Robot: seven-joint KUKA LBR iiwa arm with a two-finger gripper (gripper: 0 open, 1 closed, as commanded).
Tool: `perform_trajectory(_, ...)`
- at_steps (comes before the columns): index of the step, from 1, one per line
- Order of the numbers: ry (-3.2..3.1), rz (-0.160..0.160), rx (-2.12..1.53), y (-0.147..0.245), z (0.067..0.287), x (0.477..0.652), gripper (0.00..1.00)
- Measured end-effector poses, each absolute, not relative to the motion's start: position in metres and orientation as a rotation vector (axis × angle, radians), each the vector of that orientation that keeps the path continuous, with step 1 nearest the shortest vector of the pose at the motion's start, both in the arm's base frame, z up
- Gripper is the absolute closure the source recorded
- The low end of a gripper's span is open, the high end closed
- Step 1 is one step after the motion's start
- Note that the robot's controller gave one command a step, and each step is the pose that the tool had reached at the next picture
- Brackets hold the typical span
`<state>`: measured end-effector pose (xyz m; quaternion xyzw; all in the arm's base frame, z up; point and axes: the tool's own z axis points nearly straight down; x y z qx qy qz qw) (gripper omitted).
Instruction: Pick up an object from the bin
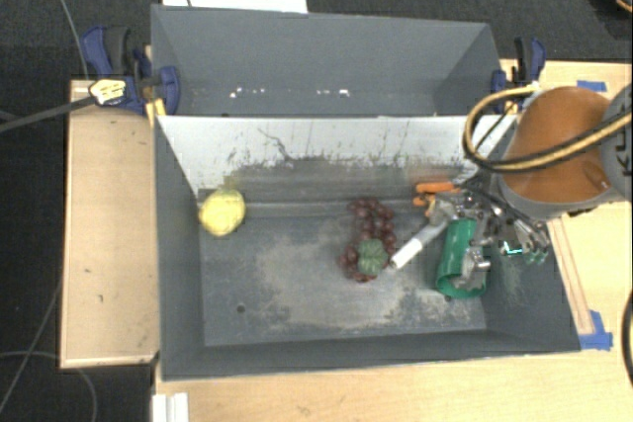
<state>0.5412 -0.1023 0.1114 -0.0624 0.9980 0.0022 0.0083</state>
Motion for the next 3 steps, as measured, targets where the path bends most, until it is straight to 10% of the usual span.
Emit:
perform_trajectory(2, 3.038, 0.004, -0.736, -0.128, 0.071, 0.526, 0.0)
perform_trajectory(3, 2.99, 0.002, -0.896, -0.129, 0.073, 0.533, 1.0)
